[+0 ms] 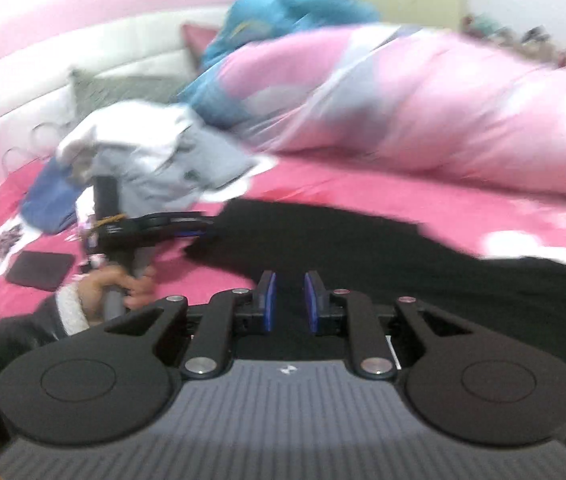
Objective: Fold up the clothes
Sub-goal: 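Release the fabric and bring both grippers back over the 'Smile' shirt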
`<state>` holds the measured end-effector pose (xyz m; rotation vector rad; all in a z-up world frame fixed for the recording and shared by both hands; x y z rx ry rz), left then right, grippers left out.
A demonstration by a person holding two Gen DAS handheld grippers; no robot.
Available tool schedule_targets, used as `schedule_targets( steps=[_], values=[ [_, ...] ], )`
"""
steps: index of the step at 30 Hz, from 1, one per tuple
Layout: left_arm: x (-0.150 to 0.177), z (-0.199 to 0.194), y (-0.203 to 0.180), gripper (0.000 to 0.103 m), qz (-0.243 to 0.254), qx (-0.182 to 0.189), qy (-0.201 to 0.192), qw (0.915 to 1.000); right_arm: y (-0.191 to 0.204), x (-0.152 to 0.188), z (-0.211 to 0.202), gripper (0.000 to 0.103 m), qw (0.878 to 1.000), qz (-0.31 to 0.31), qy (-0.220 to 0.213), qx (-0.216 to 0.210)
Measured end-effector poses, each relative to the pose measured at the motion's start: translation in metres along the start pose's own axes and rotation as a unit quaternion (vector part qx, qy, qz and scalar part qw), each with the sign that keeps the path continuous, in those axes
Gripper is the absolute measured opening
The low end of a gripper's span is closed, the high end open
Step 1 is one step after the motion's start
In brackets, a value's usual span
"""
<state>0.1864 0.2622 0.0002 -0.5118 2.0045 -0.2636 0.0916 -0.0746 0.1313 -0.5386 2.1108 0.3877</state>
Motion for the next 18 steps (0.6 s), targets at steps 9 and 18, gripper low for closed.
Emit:
schedule_targets(
  steps=[9,18],
  values=[
    [0.055,-0.091,-0.057,0.061,0.082,0.105,0.127,0.9829,-0.093,0.080,-0.077,0.015,0.992,0.103,-0.020,0.076],
    [0.114,-0.100,-0.119,0.038,0.191,0.093,0.150,0.9656,-0.124,0.183,-0.117,0.015,0.970,0.235,-0.026,0.064]
  ],
)
Point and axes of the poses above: each gripper's, at about its wrist camera, not at the fingertips, and z roughly the way its jaws point, y to its left, x to its underside, the point moved 7 cm from there along z, roughly the way its jaws point, and after that the axes turned 1 degree about -y, right-handed, at the moved point
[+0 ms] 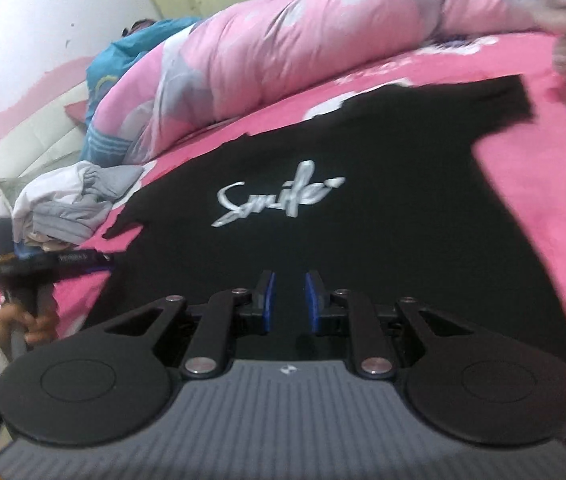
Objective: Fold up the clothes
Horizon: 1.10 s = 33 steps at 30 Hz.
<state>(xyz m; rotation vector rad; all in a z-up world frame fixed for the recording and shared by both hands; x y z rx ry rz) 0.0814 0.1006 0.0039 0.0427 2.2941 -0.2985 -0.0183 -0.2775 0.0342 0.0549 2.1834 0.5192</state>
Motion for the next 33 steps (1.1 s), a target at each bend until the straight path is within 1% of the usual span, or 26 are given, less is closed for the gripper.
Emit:
schedule_targets(
  steps=[1,3,5,7,9,12,14,15,18,20,21,22,23,25,27,29,30,31,32,33],
  values=[
    [0.006,0.001,-0.005,0.036,0.023,-0.013,0.006,0.9996,-0.008,0.003,-0.008,0.015,1.000,0.004,-0.010,0.005],
    [0.026,0.004,-0.006,0.033,0.052,-0.039,0.027,0.9975,-0.027,0.009,-0.011,0.016,0.999,0.034,-0.017,0.003],
    [0.038,-0.009,-0.005,0.033,0.064,-0.045,0.023,0.9966,-0.046,0.015,-0.015,0.016,0.998,0.064,-0.024,0.000],
    [0.047,-0.024,-0.003,0.033,0.057,-0.054,0.029,0.9965,-0.065,0.022,-0.015,0.016,0.995,0.092,-0.029,-0.002],
    [0.052,-0.037,0.002,0.033,0.056,-0.073,0.035,0.9952,-0.079,0.025,-0.014,0.017,0.994,0.108,-0.031,-0.006],
    [0.059,-0.063,0.010,0.036,0.046,-0.108,0.041,0.9923,-0.095,0.032,-0.011,0.017,0.992,0.125,-0.031,-0.008],
    [0.064,-0.079,0.019,0.036,0.048,-0.146,0.050,0.9868,-0.101,0.033,-0.013,0.015,0.991,0.127,-0.036,-0.013],
    [0.065,-0.087,0.019,0.036,0.046,-0.151,0.048,0.9863,-0.104,0.034,-0.014,0.015,0.991,0.126,-0.039,-0.015],
    [0.068,-0.112,0.016,0.035,0.039,-0.151,0.034,0.9872,-0.108,0.035,-0.022,0.015,0.992,0.117,-0.047,-0.009],
    [0.070,-0.128,0.014,0.034,0.035,-0.151,0.024,0.9877,-0.111,0.035,-0.027,0.017,0.993,0.109,-0.052,-0.005],
    [0.070,-0.136,0.013,0.034,0.033,-0.151,0.019,0.9879,-0.106,0.032,-0.030,0.017,0.994,0.094,-0.056,-0.002],
    [0.069,-0.141,0.005,0.034,0.036,-0.136,0.006,0.9901,-0.099,0.028,-0.032,0.017,0.996,0.073,-0.059,-0.004],
    [0.067,-0.140,-0.009,0.034,0.049,-0.114,-0.008,0.9922,-0.089,0.024,-0.033,0.017,0.997,0.052,-0.063,-0.012],
    [0.064,-0.138,-0.039,0.034,0.081,-0.070,-0.034,0.9936,-0.064,0.018,-0.030,0.017,0.998,0.000,-0.063,-0.019],
    [0.075,-0.123,-0.065,0.035,0.107,-0.029,-0.022,0.9936,-0.045,0.021,-0.022,0.017,0.998,-0.046,-0.044,-0.011],
    [0.088,-0.107,-0.090,0.036,0.131,0.013,-0.005,0.9913,-0.028,0.029,-0.012,0.017,0.995,-0.094,-0.018,0.003],
    [0.100,-0.097,-0.092,0.036,0.135,0.010,0.017,0.9906,-0.028,0.038,-0.010,0.017,0.994,-0.105,0.002,0.014],
    [0.115,-0.088,-0.091,0.036,0.136,0.000,0.044,0.9897,-0.028,0.047,-0.007,0.017,0.993,-0.116,0.022,0.026],
    [0.123,-0.091,-0.090,0.036,0.129,0.000,0.036,0.9909,-0.029,0.056,-0.006,0.016,0.991,-0.126,0.041,0.037],
    [0.129,-0.100,-0.087,0.035,0.122,0.003,0.032,0.9919,-0.033,0.064,-0.013,0.016,0.990,-0.126,0.048,0.040]
  ],
)
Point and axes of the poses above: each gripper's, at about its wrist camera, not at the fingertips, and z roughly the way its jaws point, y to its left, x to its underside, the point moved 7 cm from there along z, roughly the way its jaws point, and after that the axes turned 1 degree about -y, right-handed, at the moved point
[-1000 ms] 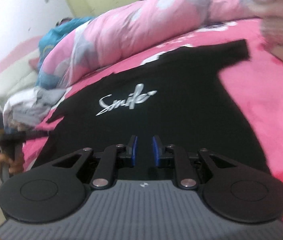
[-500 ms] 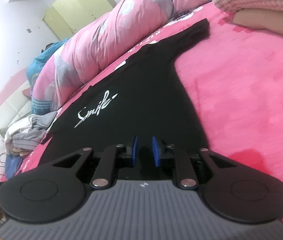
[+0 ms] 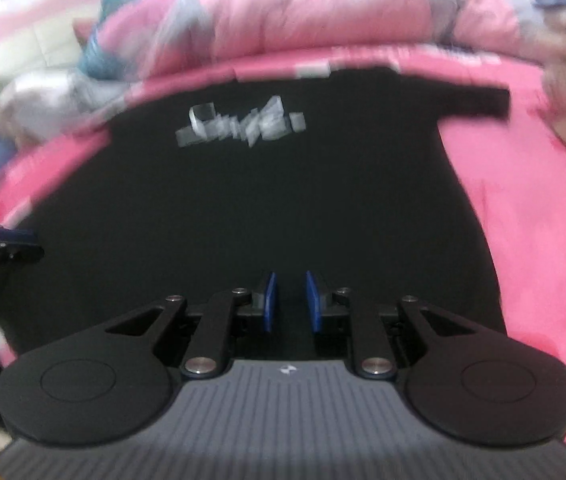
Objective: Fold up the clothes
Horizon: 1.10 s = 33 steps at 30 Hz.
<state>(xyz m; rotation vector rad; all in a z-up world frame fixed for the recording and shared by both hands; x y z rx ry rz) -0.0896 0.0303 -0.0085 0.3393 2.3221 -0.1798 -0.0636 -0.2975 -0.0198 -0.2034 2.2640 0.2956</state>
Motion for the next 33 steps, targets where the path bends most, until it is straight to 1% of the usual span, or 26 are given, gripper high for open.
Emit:
schedule_targets(
  steps=[3,5,7,8,9,11,14,15,16,17,18,19,21,22,24,26,27,29,31,33],
  values=[
    [0.023,-0.030,0.007,0.035,-0.018,0.010,0.005,0.9998,-0.003,0.024,-0.034,0.016,1.000,0.006,0.026,-0.008],
    [0.038,-0.047,0.010,0.035,-0.017,0.013,0.011,0.9997,-0.005,0.039,-0.055,0.016,0.999,0.000,0.045,-0.008],
    [0.049,-0.063,0.012,0.034,-0.016,0.016,0.012,0.9997,-0.003,0.040,-0.072,0.016,0.998,-0.004,0.061,0.001],
    [0.051,-0.071,0.013,0.034,-0.016,0.017,0.007,0.9997,-0.002,0.038,-0.079,0.017,0.998,-0.006,0.067,0.006],
    [0.051,-0.079,0.014,0.034,-0.016,0.018,-0.005,0.9997,0.000,0.035,-0.085,0.017,0.997,-0.009,0.071,0.011],
    [0.041,-0.091,0.016,0.036,-0.020,0.022,-0.039,0.9988,0.007,0.017,-0.085,0.017,0.999,-0.021,0.048,0.007],
    [0.019,-0.086,0.016,0.038,-0.021,0.013,-0.080,0.9965,0.019,-0.011,-0.083,0.018,0.999,-0.039,0.013,0.001],
    [0.017,-0.075,0.019,0.041,-0.028,0.009,-0.066,0.9974,0.022,-0.018,-0.073,0.018,0.999,-0.039,0.004,-0.005],
    [0.018,-0.062,0.021,0.043,-0.038,0.005,-0.044,0.9983,0.024,-0.022,-0.061,0.018,0.999,-0.036,0.001,-0.012],
    [0.018,-0.049,0.024,0.042,-0.047,0.002,-0.022,0.9987,0.021,-0.021,-0.049,0.018,0.999,-0.033,0.012,-0.008],
    [0.026,-0.037,0.029,0.036,-0.061,-0.004,0.012,0.9981,0.019,-0.019,-0.036,0.018,0.999,-0.031,0.024,-0.004],
    [0.032,-0.040,0.032,0.036,-0.067,-0.001,0.014,0.9977,0.017,-0.017,-0.025,0.018,0.999,-0.028,0.035,0.000],
    [0.039,-0.058,0.038,0.036,-0.070,0.006,0.001,0.9975,0.010,-0.017,-0.033,0.018,0.999,-0.026,0.036,-0.005],
    [0.041,-0.068,0.042,0.042,-0.066,-0.005,-0.006,0.9978,0.007,-0.016,-0.038,0.018,0.999,-0.025,0.036,-0.008],
    [0.044,-0.087,0.051,0.048,-0.057,-0.032,-0.022,0.9976,0.000,-0.016,-0.046,0.019,0.999,-0.024,0.037,-0.013],
    [0.034,-0.096,0.060,0.048,-0.055,-0.043,-0.031,0.9971,-0.007,-0.015,-0.055,0.020,0.999,-0.022,0.037,-0.018],
    [0.021,-0.098,0.064,0.048,-0.049,-0.047,-0.040,0.9969,-0.010,-0.015,-0.059,0.021,0.999,-0.021,0.037,-0.021],
    [-0.014,-0.096,0.068,0.050,-0.027,-0.051,-0.063,0.9964,-0.017,-0.015,-0.068,0.023,0.999,-0.019,0.038,-0.026],
    [-0.056,-0.084,0.065,0.056,0.000,-0.044,-0.084,0.9954,-0.023,-0.016,-0.075,0.025,0.999,-0.018,0.037,-0.031],
    [-0.097,-0.060,0.061,0.061,0.012,-0.037,-0.091,0.9951,-0.020,-0.061,-0.062,0.030,0.999,-0.032,0.004,-0.040]
  ],
)
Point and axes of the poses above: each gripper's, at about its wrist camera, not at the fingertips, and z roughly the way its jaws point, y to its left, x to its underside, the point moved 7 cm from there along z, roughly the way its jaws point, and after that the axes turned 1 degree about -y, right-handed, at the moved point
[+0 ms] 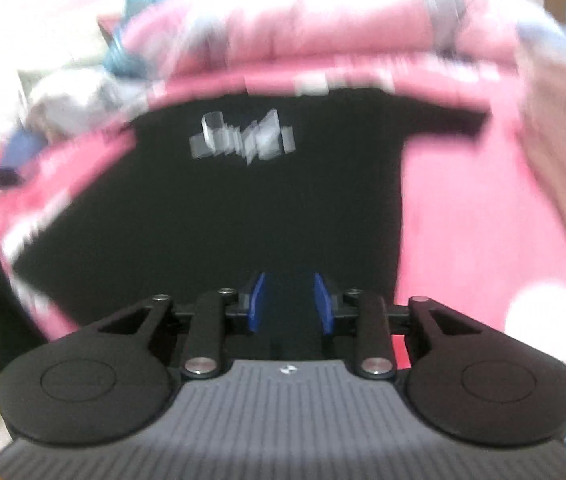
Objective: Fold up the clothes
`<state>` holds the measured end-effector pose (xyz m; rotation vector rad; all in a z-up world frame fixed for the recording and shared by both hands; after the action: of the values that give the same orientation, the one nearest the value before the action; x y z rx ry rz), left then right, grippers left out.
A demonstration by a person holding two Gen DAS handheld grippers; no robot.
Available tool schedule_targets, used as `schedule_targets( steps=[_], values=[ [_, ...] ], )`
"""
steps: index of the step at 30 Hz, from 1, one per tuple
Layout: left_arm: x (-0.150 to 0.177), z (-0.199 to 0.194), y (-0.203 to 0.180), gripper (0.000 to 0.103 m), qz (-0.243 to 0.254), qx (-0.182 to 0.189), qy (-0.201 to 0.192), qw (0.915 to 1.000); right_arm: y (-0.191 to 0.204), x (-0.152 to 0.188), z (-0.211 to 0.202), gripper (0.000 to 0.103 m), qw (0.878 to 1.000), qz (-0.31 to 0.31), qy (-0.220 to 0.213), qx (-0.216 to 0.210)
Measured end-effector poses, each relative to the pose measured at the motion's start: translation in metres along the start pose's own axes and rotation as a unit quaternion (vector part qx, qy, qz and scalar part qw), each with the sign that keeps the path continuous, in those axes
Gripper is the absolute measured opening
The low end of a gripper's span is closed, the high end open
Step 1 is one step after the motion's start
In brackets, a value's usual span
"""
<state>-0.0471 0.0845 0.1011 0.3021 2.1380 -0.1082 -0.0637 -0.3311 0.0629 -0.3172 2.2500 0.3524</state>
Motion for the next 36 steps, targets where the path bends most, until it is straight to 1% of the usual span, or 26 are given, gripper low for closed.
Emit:
schedule_targets(
  steps=[2,4,5,7,9,11,13,16,18,20,21,23,25,26,27,29,34,36],
  values=[
    [-0.031,0.044,-0.008,0.061,-0.003,0.016,-0.001,0.9999,-0.001,-0.045,0.013,0.032,0.999,-0.015,-0.033,-0.008],
    [-0.053,0.095,-0.018,0.061,-0.008,0.016,-0.002,0.9998,-0.001,-0.091,0.026,0.032,0.997,-0.030,-0.066,-0.015],
    [-0.061,0.122,-0.022,0.061,-0.006,0.019,0.000,0.9998,-0.002,-0.112,0.040,0.032,0.996,-0.040,-0.076,-0.017],
    [-0.069,0.175,-0.029,0.060,-0.012,0.017,0.010,0.9997,-0.005,-0.156,0.081,0.032,0.994,-0.061,-0.085,-0.025],
    [-0.071,0.213,-0.037,0.059,-0.007,0.016,0.010,0.9998,-0.004,-0.192,0.133,0.032,0.994,-0.079,-0.071,-0.034],
    [-0.067,0.244,-0.039,0.058,-0.013,0.012,0.014,0.9998,-0.003,-0.214,0.185,0.032,0.994,-0.083,-0.050,-0.042],
    [-0.062,0.265,-0.035,0.058,-0.044,0.017,0.017,0.9987,-0.001,-0.231,0.232,0.032,0.995,-0.085,-0.028,-0.050],
    [-0.046,0.284,-0.023,0.058,-0.090,0.034,0.022,0.9951,0.010,-0.243,0.296,0.032,0.992,-0.105,0.001,-0.072],
    [-0.037,0.290,-0.018,0.059,-0.108,0.046,0.021,0.9929,0.019,-0.244,0.333,0.032,0.988,-0.129,0.020,-0.082],
    [-0.035,0.289,-0.017,0.065,-0.117,0.061,0.010,0.9912,0.030,-0.241,0.364,0.033,0.983,-0.155,0.040,-0.085],
    [-0.034,0.288,-0.017,0.067,-0.118,0.066,0.006,0.9909,0.033,-0.239,0.377,0.033,0.981,-0.170,0.050,-0.083],
    [-0.031,0.288,-0.017,0.068,-0.121,0.072,0.001,0.9901,0.037,-0.237,0.396,0.033,0.976,-0.189,0.069,-0.079],
    [-0.031,0.288,-0.015,0.069,-0.127,0.078,0.000,0.9888,0.040,-0.234,0.404,0.033,0.973,-0.200,0.078,-0.085],
    [-0.031,0.287,-0.014,0.069,-0.131,0.081,-0.001,0.9881,0.041,-0.233,0.408,0.031,0.971,-0.206,0.082,-0.088],
    [-0.032,0.287,-0.013,0.069,-0.134,0.084,-0.002,0.9874,0.042,-0.233,0.412,0.022,0.969,-0.211,0.086,-0.091],
    [-0.032,0.287,-0.012,0.069,-0.141,0.089,-0.004,0.9860,0.046,-0.236,0.411,0.001,0.967,-0.223,0.082,-0.092],
    [-0.033,0.287,-0.012,0.069,-0.139,0.089,-0.005,0.9863,0.050,-0.246,0.422,0.001,0.968,-0.243,0.030,-0.052],
    [-0.033,0.288,-0.012,0.069,-0.140,0.090,-0.005,0.9861,0.050,-0.242,0.434,0.001,0.967,-0.250,0.022,-0.037]
  ],
)
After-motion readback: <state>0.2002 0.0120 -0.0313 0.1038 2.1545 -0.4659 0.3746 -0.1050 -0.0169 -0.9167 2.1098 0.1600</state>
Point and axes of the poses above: each gripper's, at about its wrist camera, not at the fingertips, and z roughly the way its jaws point, y to its left, x to its underside, the point moved 7 cm from there along z, roughly the way its jaws point, and after that the axes turned 1 degree about -y, right-handed, at the moved point
